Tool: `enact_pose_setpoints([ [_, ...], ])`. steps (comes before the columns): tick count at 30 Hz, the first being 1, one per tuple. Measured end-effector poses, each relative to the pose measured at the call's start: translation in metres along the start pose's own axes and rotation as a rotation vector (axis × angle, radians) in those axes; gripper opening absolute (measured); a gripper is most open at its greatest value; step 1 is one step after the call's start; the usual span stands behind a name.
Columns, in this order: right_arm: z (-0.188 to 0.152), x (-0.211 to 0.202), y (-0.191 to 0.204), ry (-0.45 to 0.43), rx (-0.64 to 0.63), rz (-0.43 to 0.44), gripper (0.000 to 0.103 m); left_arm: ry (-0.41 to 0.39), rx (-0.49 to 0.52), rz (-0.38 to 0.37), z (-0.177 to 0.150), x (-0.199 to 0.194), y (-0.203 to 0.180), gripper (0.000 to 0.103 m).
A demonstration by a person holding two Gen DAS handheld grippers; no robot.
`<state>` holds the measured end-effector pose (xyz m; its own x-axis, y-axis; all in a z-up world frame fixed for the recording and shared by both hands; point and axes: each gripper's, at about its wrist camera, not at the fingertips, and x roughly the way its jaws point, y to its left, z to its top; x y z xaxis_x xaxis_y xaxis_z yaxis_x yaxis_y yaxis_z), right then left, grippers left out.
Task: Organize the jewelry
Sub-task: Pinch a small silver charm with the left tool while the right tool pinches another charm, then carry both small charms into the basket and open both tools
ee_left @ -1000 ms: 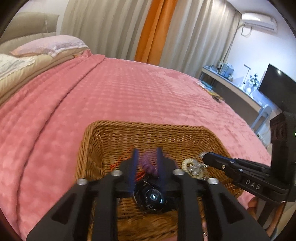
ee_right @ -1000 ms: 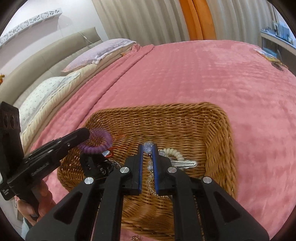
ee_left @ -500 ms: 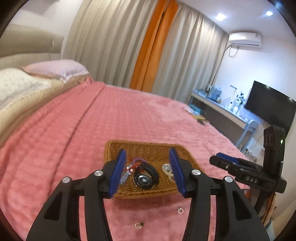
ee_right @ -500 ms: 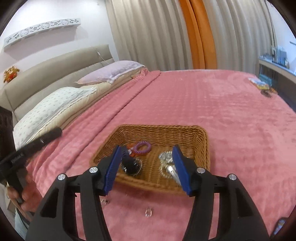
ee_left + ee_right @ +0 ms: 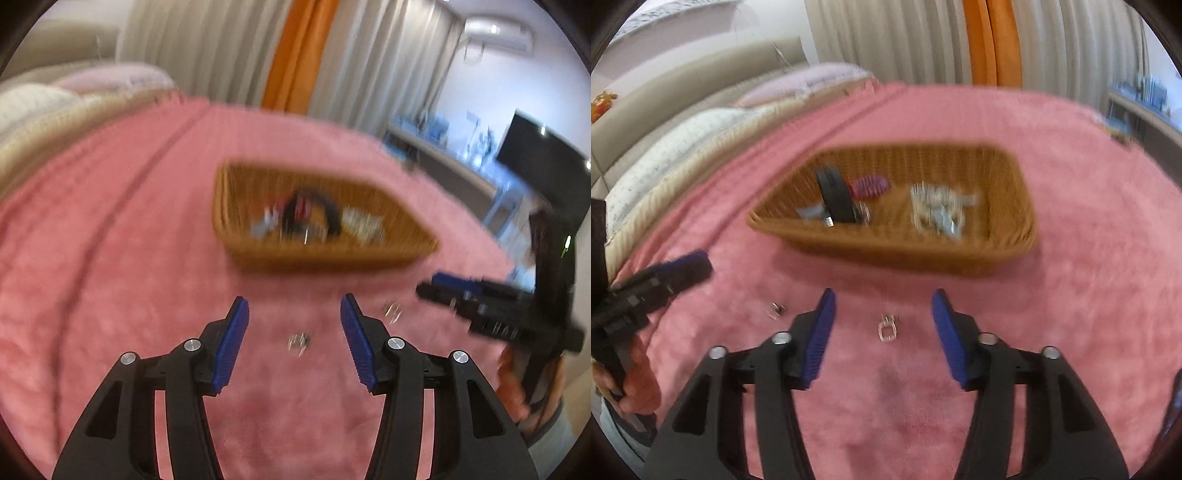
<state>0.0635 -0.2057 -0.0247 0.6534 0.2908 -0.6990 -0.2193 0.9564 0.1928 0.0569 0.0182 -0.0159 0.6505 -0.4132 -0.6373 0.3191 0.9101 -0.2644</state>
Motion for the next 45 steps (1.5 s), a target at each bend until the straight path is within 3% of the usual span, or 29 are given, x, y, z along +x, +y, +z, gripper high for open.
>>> enact_pose_setpoints([
  [4,-0.007,0.017,-0.002,0.042,-0.002,0.001,0.045,0.12,-0.01,-0.015,-0.012,0.036,0.009,0.05],
  [9,-0.015,0.031,0.013,0.078,-0.086,-0.06,0.045,0.174,0.087,0.044,-0.014,0.054,-0.005,0.049],
  [13,-0.018,0.033,0.021,0.073,-0.125,-0.096,0.045,0.175,0.157,0.091,-0.018,0.057,-0.016,0.048],
  [19,-0.015,0.041,0.016,0.087,-0.102,-0.096,0.044,0.187,0.166,0.081,-0.017,0.06,-0.015,0.046],
  [21,-0.017,0.04,0.016,0.086,-0.107,-0.104,0.04,0.185,0.18,0.089,-0.017,0.059,-0.019,0.046],
  [23,-0.017,0.04,0.018,0.08,-0.119,-0.106,0.03,0.18,0.183,0.089,-0.018,0.059,-0.023,0.043],
  [25,-0.018,0.039,0.022,0.073,-0.134,-0.096,0.016,0.176,0.19,0.073,-0.019,0.058,-0.026,0.025],
  [27,-0.019,0.037,0.023,0.067,-0.142,-0.091,0.009,0.173,0.215,0.065,-0.021,0.059,-0.031,0.011],
  [29,-0.02,0.035,0.023,0.06,-0.143,-0.078,0.003,0.167,0.236,0.07,-0.022,0.059,-0.036,0.005],
  [37,-0.023,0.019,0.025,0.0,-0.145,-0.034,0.001,0.136,0.224,0.041,-0.023,0.053,-0.035,0.004],
  [45,-0.025,-0.008,0.027,-0.104,-0.155,0.007,0.001,0.019,0.201,0.016,-0.02,0.026,-0.033,0.003],
])
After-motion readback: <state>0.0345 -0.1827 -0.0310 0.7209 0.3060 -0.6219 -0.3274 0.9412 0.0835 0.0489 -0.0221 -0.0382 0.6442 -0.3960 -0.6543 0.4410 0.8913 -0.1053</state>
